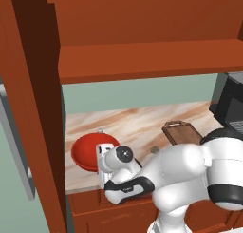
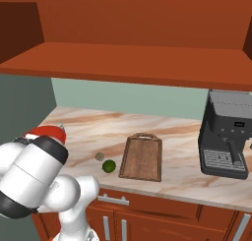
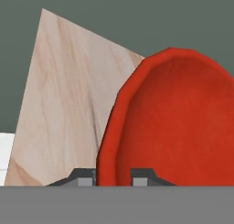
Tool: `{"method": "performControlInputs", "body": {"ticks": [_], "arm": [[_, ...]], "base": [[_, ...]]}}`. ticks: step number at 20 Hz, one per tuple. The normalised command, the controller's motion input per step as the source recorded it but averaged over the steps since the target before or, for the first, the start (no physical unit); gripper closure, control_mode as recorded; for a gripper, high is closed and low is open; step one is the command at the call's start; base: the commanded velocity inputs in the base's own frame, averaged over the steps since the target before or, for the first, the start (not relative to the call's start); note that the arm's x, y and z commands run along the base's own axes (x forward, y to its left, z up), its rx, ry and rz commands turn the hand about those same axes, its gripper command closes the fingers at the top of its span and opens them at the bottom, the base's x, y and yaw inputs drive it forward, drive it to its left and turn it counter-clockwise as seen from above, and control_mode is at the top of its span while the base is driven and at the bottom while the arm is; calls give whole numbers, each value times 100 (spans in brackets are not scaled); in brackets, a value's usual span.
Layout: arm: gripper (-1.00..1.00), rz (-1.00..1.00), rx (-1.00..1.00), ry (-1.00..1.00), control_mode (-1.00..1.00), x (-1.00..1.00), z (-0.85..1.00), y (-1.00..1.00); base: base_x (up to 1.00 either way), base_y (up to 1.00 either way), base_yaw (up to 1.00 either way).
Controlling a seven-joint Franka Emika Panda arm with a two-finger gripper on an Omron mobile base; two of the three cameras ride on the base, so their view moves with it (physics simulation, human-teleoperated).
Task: Open the cabinet. Place the bowl and condiment on the counter. Then place the lime and garlic on the cutting board.
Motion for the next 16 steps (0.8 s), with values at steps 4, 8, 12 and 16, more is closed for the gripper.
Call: {"method": "performControlInputs", "body": {"ticks": [4,8,12,16], "arm": [[100,0,0,0,-100,0,0,4],[-100,0,0,0,-100,-1,0,6],[-100,0,0,-3,-100,-15,0,1],[-100,0,1,-4,-100,-30,0,0]], "base": [[0,0,0],[0,0,0],[0,0,0],[0,0,0]]}}
